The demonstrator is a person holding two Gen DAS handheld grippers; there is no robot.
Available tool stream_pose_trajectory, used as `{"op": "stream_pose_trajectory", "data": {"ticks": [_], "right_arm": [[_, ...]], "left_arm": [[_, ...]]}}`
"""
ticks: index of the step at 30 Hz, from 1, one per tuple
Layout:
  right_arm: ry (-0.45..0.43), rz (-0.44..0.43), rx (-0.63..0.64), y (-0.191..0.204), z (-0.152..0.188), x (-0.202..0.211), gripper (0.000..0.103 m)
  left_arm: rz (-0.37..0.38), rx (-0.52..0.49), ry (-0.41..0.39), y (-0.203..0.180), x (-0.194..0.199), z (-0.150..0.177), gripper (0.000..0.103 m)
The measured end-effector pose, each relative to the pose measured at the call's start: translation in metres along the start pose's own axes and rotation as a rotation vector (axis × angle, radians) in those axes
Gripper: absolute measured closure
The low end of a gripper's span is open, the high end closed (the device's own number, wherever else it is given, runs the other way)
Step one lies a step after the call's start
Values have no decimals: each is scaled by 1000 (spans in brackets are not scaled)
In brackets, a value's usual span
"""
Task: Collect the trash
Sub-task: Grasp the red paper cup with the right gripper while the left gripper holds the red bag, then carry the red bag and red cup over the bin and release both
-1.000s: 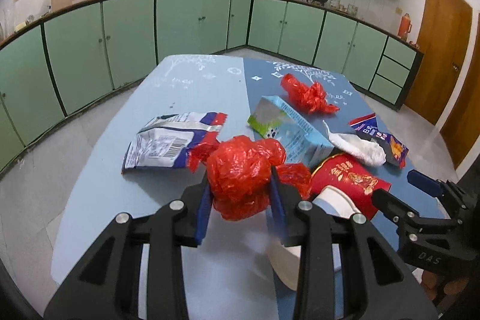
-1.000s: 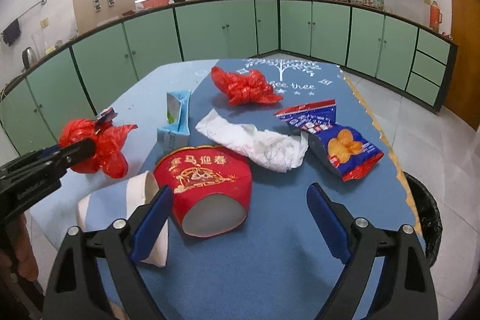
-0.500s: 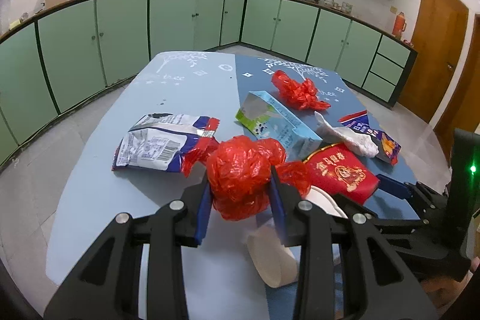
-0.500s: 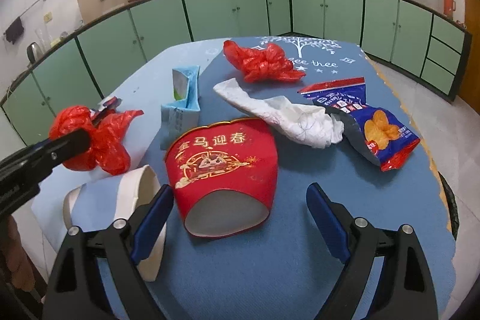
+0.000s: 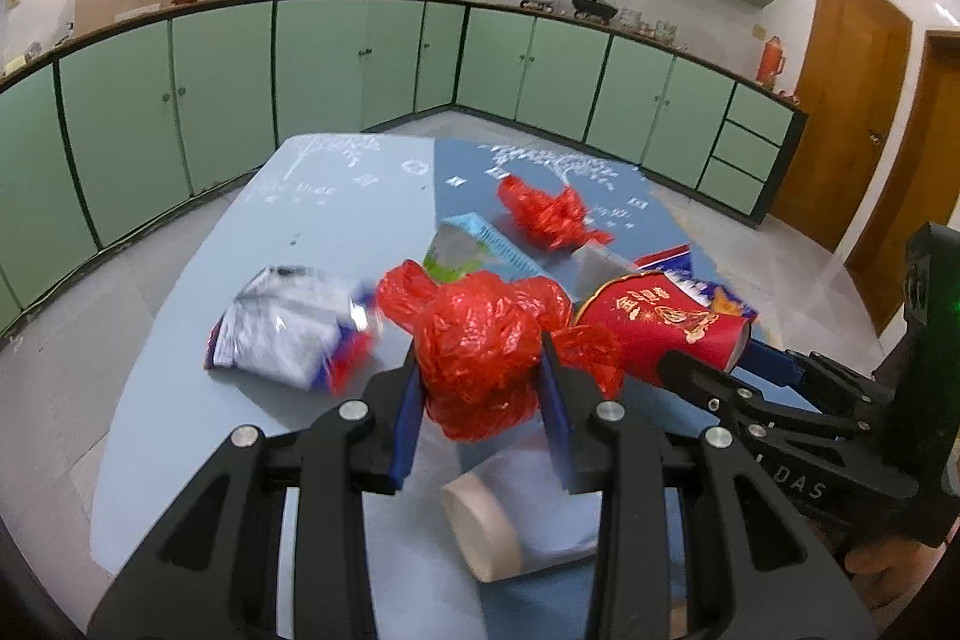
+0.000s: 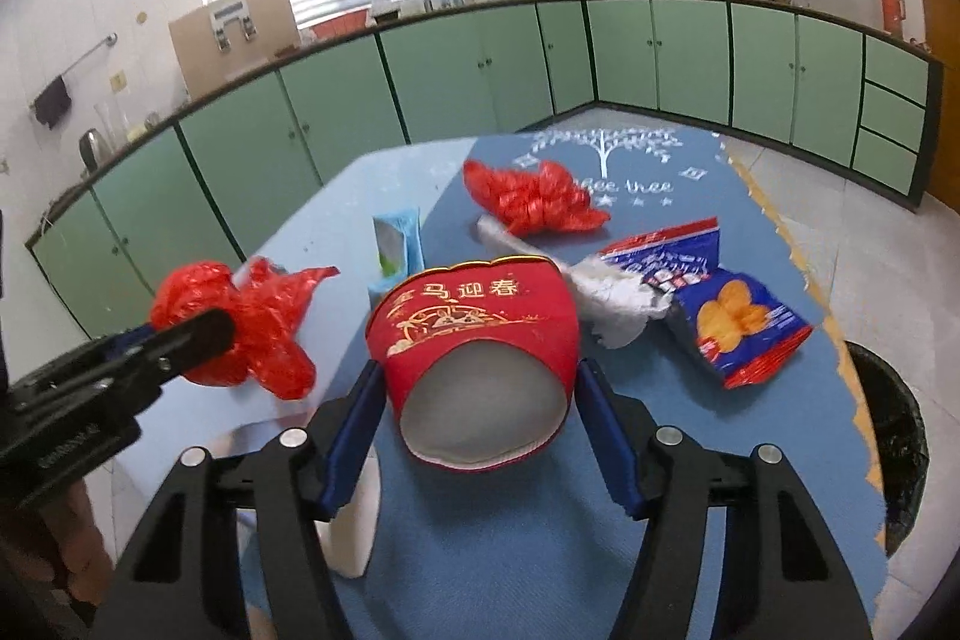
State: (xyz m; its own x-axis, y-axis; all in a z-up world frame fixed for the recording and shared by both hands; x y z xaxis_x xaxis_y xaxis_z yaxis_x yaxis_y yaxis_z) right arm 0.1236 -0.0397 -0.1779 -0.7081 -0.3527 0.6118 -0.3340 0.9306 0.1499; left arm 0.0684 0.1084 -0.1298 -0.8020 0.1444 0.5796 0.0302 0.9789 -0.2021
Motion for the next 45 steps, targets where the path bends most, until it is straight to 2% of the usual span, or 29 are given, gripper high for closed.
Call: {"op": "stream_pose_trajectory", "data": {"ticks": [10, 18, 23, 34, 40, 45], "right_arm": [[-103, 47, -55, -25, -16, 48, 40], [-169, 159, -100, -68, -26, 80, 39], [-182, 232, -139, -98, -22, 97, 39], [-208, 422, -252, -190, -8, 139, 39], [-185, 510, -315, -244, 11, 145, 39], [-136, 561, -355, -283, 32, 136, 39]], "left_arm": [[82, -41, -59, -33, 15, -15, 70], [158, -97, -75, -70, 8, -26, 70], [234, -146, -84, -110, -5, -33, 70], [384, -226, -63, -204, -54, -39, 70], [463, -280, 4, -264, -96, -34, 70], [490, -316, 68, -302, -137, -29, 70]]}}
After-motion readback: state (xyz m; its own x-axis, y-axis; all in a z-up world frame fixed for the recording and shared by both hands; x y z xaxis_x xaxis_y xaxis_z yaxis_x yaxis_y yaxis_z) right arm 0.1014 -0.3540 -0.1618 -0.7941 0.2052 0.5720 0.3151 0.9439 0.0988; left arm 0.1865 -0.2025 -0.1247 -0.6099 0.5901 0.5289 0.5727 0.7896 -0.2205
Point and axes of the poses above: each gripper's, at about its wrist camera, not at the fingertips, and x roughly against the way its jaws point, y to its left, z to its underside, the point moved 2 cm from there along -x, roughly the way its jaws point, and after that the axes turned 5 degrees about z, right-handed, at the moved point
